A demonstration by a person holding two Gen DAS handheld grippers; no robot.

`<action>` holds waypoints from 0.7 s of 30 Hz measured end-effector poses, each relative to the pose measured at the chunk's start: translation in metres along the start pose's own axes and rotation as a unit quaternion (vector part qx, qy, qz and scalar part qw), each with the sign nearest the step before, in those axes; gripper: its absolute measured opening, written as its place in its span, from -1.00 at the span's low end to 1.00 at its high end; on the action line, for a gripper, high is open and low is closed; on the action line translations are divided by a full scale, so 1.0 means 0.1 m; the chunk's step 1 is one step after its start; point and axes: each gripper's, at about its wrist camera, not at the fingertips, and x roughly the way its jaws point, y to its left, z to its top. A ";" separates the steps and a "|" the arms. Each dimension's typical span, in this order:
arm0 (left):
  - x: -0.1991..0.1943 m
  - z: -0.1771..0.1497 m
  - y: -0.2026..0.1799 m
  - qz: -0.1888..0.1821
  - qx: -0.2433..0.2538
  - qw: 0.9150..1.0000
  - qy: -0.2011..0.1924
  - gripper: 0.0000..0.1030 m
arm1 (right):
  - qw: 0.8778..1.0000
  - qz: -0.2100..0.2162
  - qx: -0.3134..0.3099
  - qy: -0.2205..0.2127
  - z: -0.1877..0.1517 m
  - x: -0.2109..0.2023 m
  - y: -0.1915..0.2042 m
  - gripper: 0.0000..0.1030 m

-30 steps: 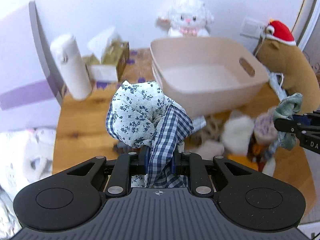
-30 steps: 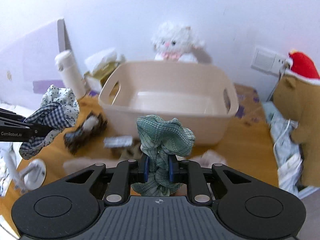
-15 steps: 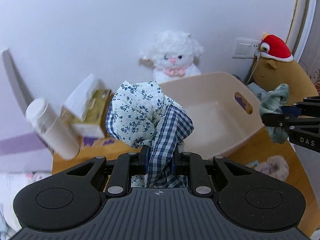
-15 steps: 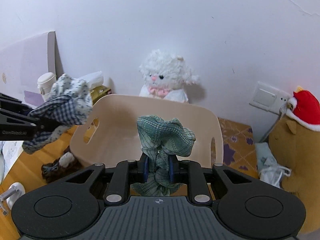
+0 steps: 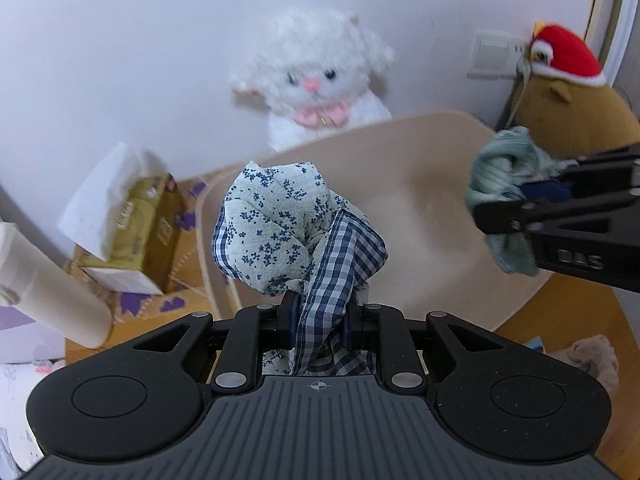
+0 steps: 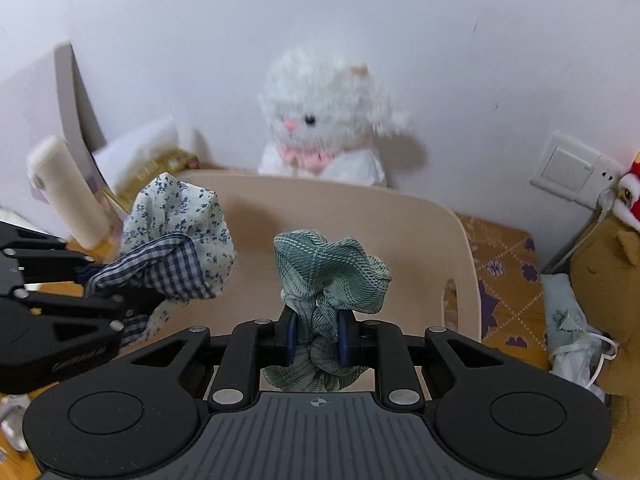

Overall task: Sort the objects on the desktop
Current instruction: 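Carry both items over the beige basket and open both tools to drop them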

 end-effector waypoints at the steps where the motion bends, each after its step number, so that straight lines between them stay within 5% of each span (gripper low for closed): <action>1: 0.05 0.00 -0.01 -0.002 0.000 1.000 0.008 -0.62 | 1.000 -0.002 0.002 0.008 0.00 0.07 -0.02 -0.62; 6: 0.26 -0.01 -0.04 -0.004 -0.016 0.999 0.042 -0.51 | 0.998 0.001 0.035 0.047 -0.04 0.33 -0.12 -0.52; 8: 0.30 -0.01 -0.04 -0.006 -0.021 0.999 0.048 -0.43 | 0.998 -0.006 0.031 0.050 -0.05 0.36 -0.12 -0.21; 12: 0.36 -0.01 -0.01 -0.007 -0.033 0.998 0.061 -0.10 | 0.998 -0.007 0.031 0.048 -0.08 0.34 -0.12 -0.06; 14: 0.37 -0.02 0.00 0.001 -0.035 0.998 0.061 0.00 | 0.999 -0.011 0.033 0.041 -0.09 0.32 -0.14 0.24; 21: 0.21 -0.03 -0.03 -0.007 -0.018 0.999 0.033 0.50 | 0.999 -0.016 0.037 0.021 -0.14 0.12 -0.20 0.63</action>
